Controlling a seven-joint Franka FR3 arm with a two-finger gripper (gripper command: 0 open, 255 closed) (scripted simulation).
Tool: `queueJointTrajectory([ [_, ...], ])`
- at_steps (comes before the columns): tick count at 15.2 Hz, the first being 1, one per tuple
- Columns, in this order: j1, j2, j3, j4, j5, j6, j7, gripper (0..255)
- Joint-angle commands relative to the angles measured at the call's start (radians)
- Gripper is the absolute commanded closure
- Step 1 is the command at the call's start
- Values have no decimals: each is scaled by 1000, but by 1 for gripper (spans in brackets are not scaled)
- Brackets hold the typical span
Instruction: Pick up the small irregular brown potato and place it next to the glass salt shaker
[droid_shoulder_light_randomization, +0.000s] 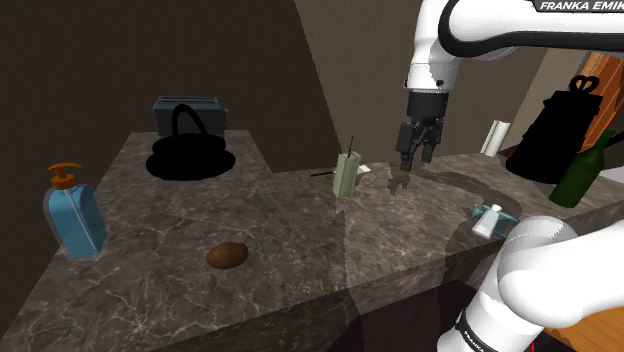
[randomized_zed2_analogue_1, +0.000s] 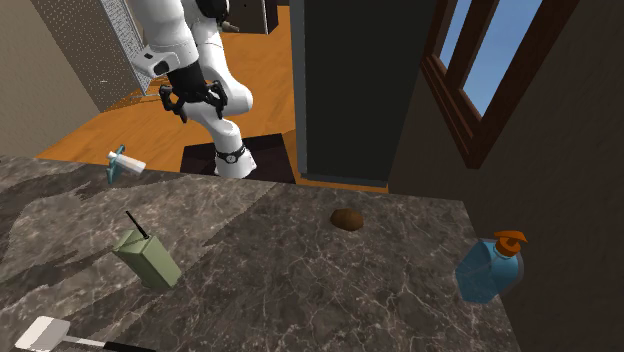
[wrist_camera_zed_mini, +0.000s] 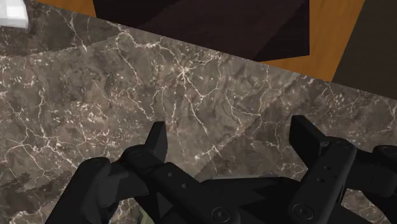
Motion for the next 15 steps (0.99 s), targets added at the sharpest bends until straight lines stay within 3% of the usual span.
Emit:
queueJointTrajectory([
  [1,0,0,0,0,0,0,0,0],
  [15,144,422,102,99,67,336,-88,0],
])
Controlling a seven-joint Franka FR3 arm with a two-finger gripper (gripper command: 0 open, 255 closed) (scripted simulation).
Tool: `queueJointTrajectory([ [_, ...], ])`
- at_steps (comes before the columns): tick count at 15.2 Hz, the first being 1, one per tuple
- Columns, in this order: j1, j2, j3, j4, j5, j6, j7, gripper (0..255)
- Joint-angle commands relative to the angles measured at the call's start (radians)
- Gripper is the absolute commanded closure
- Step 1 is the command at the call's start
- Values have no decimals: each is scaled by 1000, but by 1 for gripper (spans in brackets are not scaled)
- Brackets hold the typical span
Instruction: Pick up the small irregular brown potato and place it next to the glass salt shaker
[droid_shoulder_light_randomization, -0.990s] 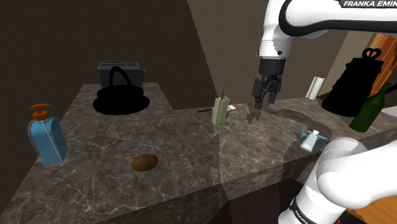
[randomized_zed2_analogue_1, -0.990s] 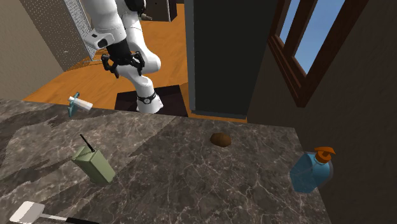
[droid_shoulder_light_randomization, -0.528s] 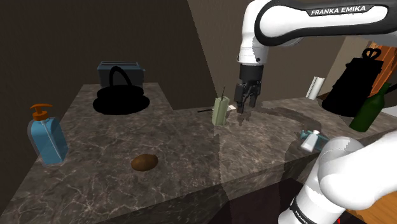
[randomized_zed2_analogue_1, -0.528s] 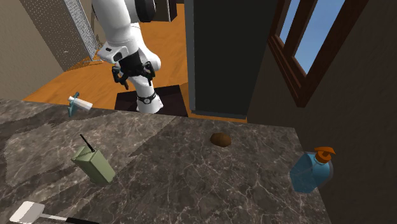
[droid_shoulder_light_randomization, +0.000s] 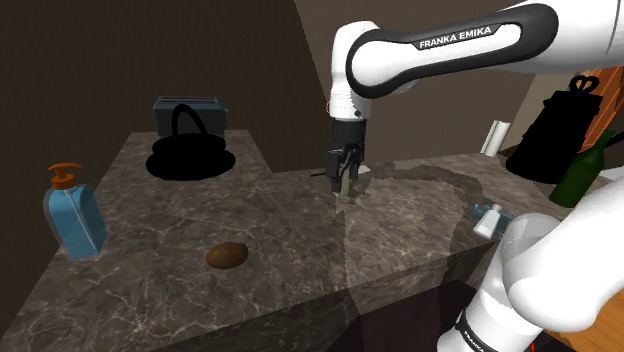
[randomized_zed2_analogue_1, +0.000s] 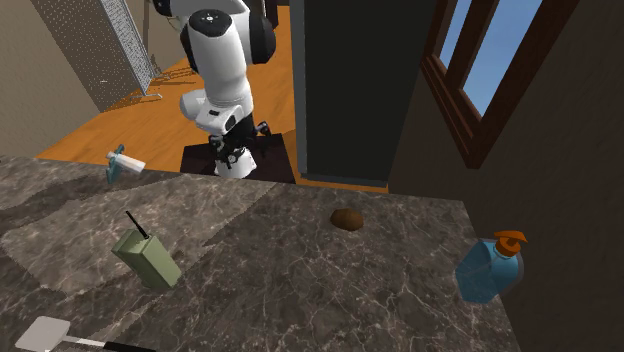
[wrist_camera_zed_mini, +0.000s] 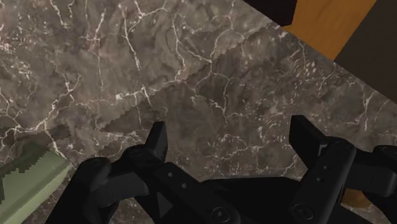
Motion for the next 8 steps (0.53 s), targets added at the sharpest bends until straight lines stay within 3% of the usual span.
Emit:
queueJointTrajectory([
  [1,19,66,17,29,6,40,-12,0],
  [8,76,288,76,154,8,146,-47,0],
])
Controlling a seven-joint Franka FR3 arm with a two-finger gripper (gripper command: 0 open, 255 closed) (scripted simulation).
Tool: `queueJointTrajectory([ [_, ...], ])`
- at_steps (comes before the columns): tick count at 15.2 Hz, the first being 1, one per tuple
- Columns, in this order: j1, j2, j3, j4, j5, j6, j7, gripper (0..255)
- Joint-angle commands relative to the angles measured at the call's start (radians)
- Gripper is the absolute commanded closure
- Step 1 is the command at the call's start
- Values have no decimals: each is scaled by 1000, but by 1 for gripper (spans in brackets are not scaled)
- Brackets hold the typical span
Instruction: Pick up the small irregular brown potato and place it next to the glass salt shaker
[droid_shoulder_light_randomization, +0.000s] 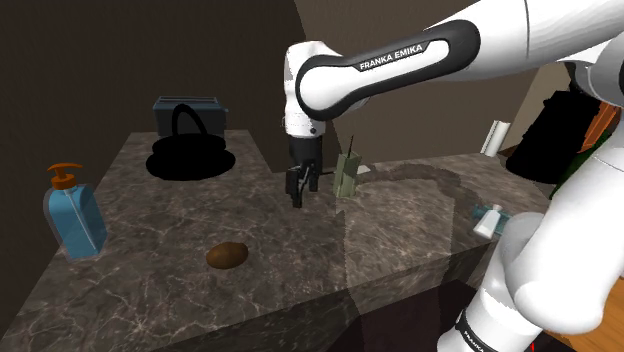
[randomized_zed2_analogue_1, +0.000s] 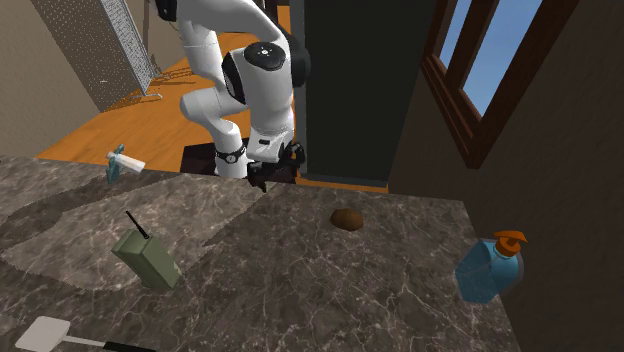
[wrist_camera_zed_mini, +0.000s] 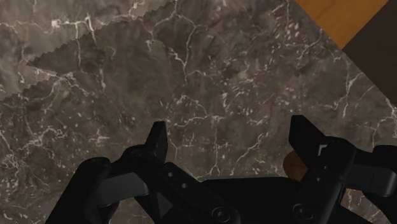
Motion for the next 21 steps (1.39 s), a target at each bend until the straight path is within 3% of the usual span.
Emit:
queueJointTrajectory([
  [1,17,70,19,41,-3,33,-7,0],
  [16,153,533,124,436,-99,111,-44,0],
  [21,155,553,122,395,-104,171,-41,0],
])
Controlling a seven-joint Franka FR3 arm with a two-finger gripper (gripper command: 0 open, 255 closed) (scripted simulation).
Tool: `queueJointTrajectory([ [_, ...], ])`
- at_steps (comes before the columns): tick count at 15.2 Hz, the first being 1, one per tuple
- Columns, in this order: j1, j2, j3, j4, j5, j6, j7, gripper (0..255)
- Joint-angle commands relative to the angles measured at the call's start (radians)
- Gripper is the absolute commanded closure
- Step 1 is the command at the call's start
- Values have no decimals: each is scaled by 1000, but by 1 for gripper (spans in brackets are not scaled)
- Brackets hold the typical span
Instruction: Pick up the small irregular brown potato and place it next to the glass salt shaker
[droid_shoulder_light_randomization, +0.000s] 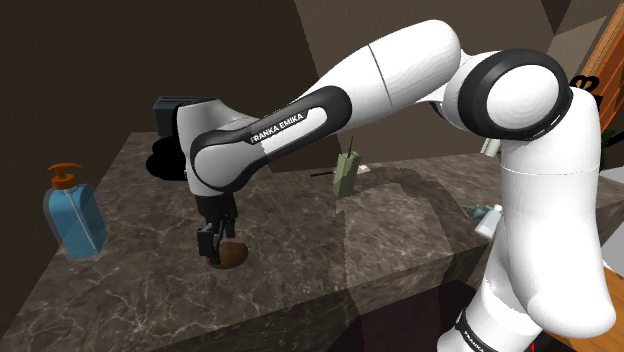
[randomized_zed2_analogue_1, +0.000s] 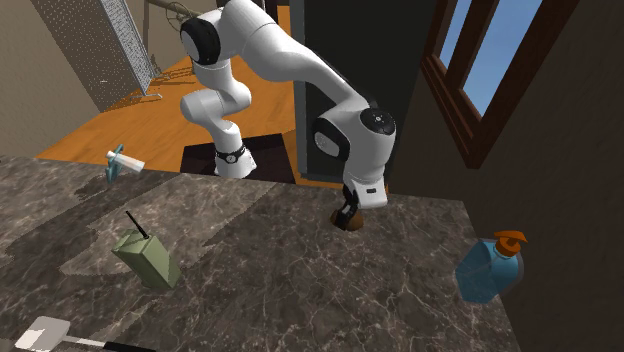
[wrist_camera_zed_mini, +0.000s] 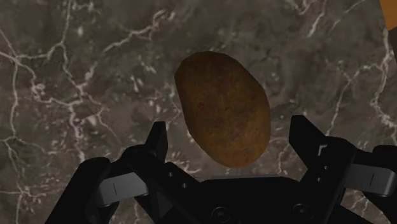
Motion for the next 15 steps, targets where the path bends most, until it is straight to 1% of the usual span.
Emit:
queueJointTrajectory([
  [1,2,10,-1,-13,-3,23,2,0],
  [3,2,17,-1,-24,-5,42,3,0],
  [10,3,17,-1,-24,-5,41,3,0],
  [11,3,17,-1,-24,-5,41,3,255],
  [15,2,17,-1,-24,-5,41,3,255],
])
